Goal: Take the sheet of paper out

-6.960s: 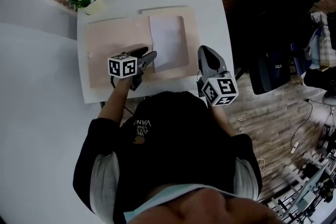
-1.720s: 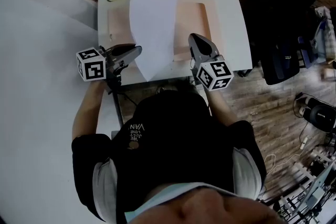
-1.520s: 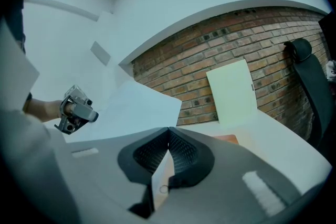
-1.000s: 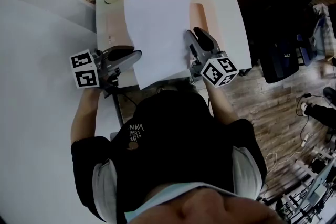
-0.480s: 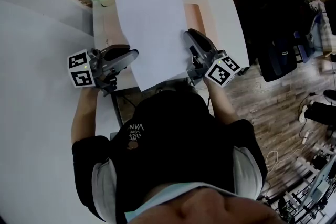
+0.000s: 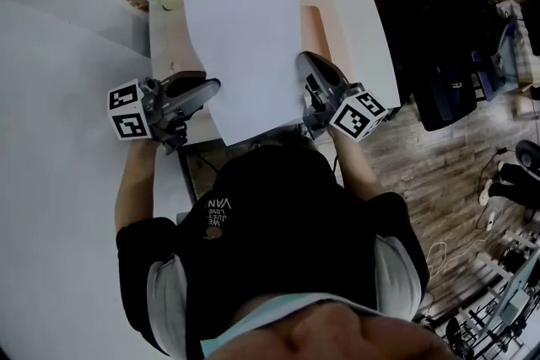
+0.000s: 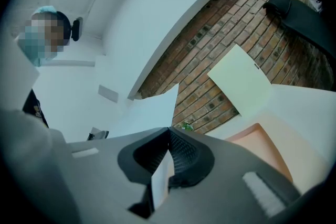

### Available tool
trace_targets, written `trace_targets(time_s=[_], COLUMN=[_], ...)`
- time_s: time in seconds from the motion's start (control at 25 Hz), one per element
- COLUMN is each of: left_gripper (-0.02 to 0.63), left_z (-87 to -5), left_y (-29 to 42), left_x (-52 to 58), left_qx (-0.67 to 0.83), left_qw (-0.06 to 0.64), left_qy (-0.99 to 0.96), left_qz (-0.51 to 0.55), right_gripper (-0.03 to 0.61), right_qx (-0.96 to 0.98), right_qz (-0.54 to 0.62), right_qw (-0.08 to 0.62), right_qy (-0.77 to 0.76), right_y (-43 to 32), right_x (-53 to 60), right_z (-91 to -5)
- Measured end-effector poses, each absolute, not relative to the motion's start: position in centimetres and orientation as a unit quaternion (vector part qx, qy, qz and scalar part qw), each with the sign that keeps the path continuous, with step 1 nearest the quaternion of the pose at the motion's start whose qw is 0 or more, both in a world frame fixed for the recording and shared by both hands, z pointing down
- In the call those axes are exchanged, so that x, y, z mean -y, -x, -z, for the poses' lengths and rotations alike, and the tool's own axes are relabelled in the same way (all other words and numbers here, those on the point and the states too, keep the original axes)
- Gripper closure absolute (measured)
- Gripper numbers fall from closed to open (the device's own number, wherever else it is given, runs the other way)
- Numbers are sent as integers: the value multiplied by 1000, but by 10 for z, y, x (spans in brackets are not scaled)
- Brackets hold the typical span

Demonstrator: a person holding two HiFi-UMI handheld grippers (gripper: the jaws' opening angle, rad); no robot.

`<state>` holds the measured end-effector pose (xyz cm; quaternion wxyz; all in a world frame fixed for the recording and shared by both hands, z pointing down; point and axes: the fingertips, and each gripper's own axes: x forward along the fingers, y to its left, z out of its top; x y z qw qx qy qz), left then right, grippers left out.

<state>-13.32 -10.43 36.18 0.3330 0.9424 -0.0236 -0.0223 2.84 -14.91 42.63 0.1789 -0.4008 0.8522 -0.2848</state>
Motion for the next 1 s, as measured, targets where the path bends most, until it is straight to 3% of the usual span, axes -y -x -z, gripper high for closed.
trace_targets(time_s=[0.48, 1.0], left_gripper=[612, 612], left_z=[-399, -424], left_y=[135, 89], left_x=[127, 152], left_qx=[74, 73], left_qw=[363, 373], left_qy=[-929, -925], left_qz=[8, -5], right_gripper=[577, 578], right_qx=[-833, -787], right_qz=[273, 251], right_qw=[188, 202], right_qy=[444, 527], right_y=[-49, -98], right_x=[139, 108], right_z=[-427, -428])
